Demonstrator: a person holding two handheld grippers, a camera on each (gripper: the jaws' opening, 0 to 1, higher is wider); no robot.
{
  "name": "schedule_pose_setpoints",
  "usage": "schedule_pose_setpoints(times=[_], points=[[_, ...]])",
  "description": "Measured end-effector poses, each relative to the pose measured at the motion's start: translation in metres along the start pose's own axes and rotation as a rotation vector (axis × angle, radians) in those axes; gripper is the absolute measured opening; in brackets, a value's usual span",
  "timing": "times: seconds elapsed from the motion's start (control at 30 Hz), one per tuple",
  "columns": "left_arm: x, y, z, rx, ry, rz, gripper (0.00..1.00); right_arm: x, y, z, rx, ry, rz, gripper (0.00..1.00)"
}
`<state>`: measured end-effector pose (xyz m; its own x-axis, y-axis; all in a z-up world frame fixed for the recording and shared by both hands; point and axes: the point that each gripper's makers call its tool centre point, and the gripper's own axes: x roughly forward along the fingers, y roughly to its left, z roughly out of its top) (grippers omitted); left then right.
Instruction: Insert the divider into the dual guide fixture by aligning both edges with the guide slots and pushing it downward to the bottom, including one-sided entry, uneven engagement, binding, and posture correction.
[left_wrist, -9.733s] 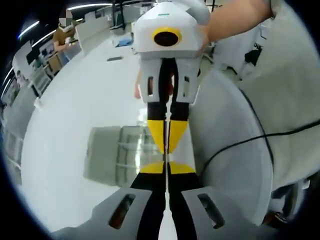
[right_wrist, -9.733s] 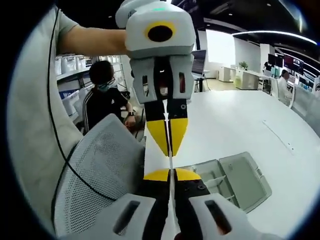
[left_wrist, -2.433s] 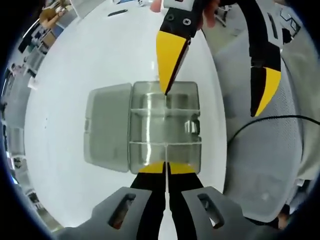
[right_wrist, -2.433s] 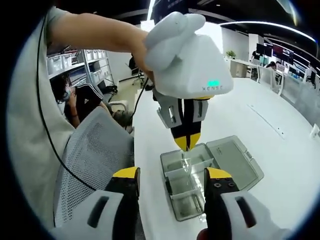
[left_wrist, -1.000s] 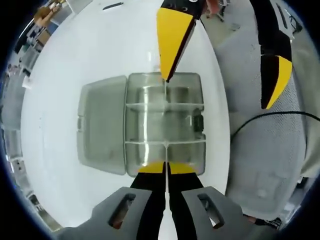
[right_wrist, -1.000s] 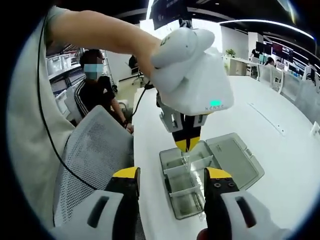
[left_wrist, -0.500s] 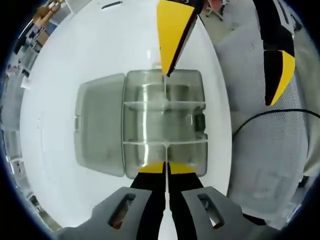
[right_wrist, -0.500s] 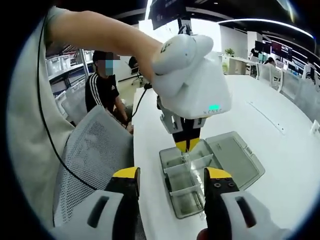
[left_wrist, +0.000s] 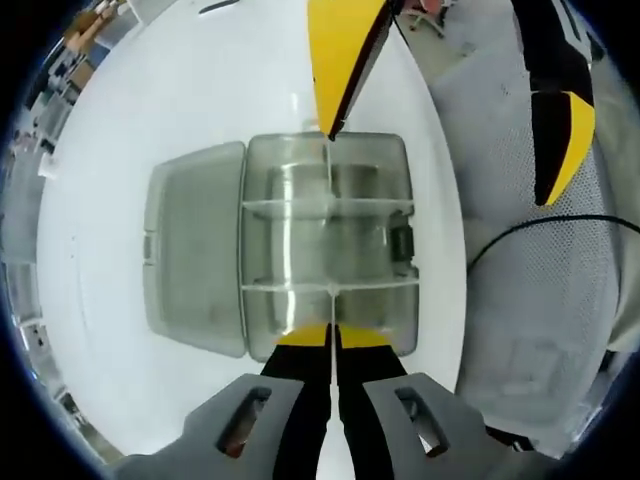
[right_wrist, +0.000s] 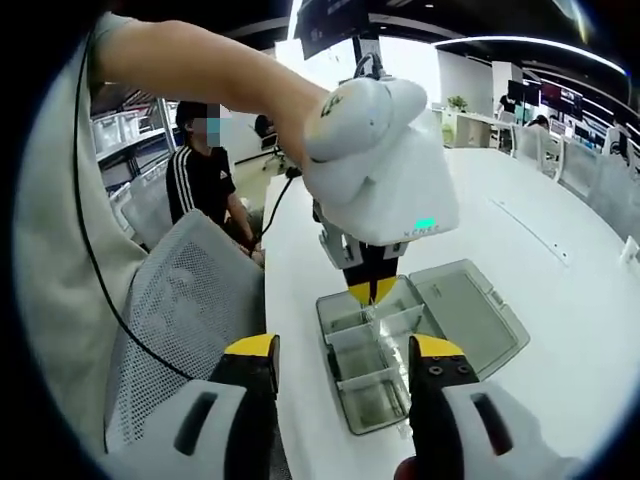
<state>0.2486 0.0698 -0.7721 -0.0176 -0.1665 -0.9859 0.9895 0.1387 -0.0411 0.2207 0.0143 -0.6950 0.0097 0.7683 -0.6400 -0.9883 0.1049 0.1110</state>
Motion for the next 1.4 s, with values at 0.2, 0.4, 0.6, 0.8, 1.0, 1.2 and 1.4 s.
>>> schedule_pose_setpoints(times=[0.2,0.4,0.6,0.8,1.0,1.2,1.4], points=[[0.002,0.0,-0.001,0.005,0.009,-0.004,0.0,0.0,0.0,-0.001,0.0,0.003,0.002,0.49],[0.004,-0.001,-0.001,0.013,0.016,-0.001,0.0,0.002,0.001,-0.002,0.001,0.007,0.005,0.49],[0.004,-0.001,-0.001,0.02,0.024,-0.003,0.0,0.002,0.002,-0.001,-0.001,0.009,0.008,0.49],[0.002,0.0,0.0,0.021,0.035,-0.007,0.0,0.002,0.003,0.0,-0.006,0.015,0.014,0.49],[-0.001,0.0,0.001,0.021,0.038,-0.008,0.0,0.003,0.003,0.0,-0.009,0.018,0.017,0.49],[-0.006,0.001,0.002,0.024,0.038,-0.011,0.0,0.003,0.004,0.0,-0.01,0.017,0.019,0.49],[-0.009,0.001,0.003,0.035,0.039,-0.005,0.0,0.003,0.003,0.0,-0.009,0.017,0.017,0.49]])
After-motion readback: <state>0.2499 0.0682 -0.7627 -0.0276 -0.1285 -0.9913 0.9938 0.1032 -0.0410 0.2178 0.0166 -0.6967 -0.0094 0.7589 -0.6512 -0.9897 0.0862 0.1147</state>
